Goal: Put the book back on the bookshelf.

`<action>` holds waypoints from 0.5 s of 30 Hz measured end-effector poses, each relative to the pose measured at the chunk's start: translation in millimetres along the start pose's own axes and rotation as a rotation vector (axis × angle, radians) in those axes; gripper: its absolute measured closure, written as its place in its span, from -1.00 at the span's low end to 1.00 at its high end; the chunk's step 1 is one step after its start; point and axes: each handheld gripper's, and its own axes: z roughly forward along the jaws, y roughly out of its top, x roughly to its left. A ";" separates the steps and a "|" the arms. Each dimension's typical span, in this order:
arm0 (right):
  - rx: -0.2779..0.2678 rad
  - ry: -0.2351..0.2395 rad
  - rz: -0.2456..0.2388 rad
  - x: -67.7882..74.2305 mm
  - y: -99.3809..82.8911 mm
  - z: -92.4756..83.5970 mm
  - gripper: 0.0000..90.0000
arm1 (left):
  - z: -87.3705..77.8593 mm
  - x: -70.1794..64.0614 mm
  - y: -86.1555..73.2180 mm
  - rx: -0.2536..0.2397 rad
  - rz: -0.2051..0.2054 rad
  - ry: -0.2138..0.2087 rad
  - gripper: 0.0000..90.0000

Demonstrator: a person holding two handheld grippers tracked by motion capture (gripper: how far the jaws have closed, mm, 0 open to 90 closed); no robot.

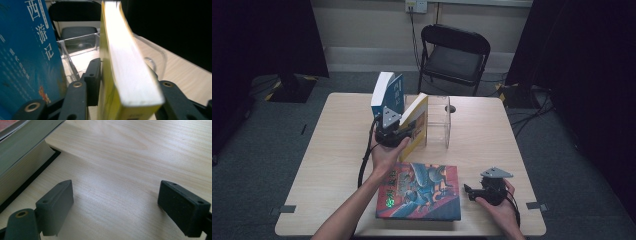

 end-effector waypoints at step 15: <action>0.000 0.000 0.000 -0.1 0.0 0.0 -0.71 | 13.6 9.9 74.0 0.488 -0.065 -0.032 0.45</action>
